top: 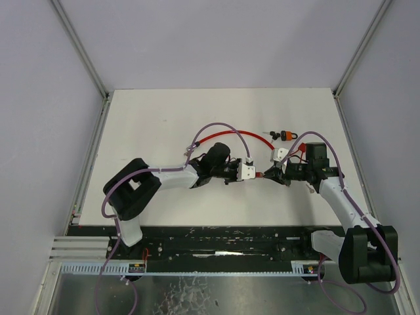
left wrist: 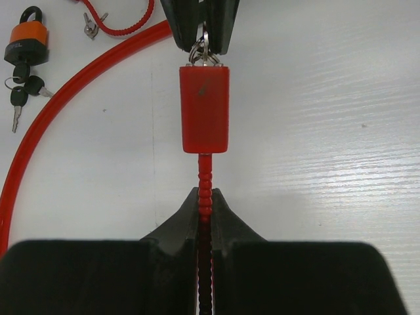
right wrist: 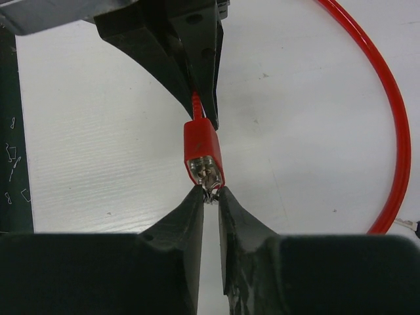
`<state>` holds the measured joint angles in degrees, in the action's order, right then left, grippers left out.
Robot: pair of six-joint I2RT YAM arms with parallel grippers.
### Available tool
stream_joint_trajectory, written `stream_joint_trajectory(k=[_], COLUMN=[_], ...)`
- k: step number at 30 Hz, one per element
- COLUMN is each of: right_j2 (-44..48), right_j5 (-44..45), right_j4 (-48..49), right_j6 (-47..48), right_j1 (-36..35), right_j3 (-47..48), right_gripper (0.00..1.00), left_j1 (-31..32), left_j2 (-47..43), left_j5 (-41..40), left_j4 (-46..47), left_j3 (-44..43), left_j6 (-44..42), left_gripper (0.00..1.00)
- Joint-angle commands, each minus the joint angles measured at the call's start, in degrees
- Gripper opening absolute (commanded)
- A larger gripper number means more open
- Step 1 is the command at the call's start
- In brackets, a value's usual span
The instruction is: Lock with the key
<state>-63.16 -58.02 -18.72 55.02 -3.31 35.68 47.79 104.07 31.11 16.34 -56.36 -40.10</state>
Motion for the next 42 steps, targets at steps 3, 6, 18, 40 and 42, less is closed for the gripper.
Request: stream_joint_trajectory(k=[3,6,18,40,42], right_j2=[0.1,0.3,0.1,2.4,2.5], right_j5=[-1.7,-3.5,-3.8,0.8,0.5], right_j4=[1.8,1.6,5.0,-8.3,-8.3], right_j6=[-1.5,-1.5,-3.6,14.7,14.7], right_j1=[-0.5,-0.5,-2.1,-2.9,-2.9], right_j3=[0.6,0.4,-1.2,1.2,1.2], right_gripper=[0.11,0.1,0.2,0.0,0.02], left_j1=[-0.2,-0.2,-0.3,-0.4,-0.2], left_j2=[-1.2,-1.1,-1.3,-1.1,-1.0], left_j5=[1.5,1.4,1.7,1.6,1.8], left_j4=[2.9,3.1,3.7,3.3,3.3], left_j3=[0.2,0.3,0.4,0.3,0.2], left_j6=[0.8,0.9,1.7,1.0,0.8], left_gripper=[0.0,0.0,0.0,0.0,0.0])
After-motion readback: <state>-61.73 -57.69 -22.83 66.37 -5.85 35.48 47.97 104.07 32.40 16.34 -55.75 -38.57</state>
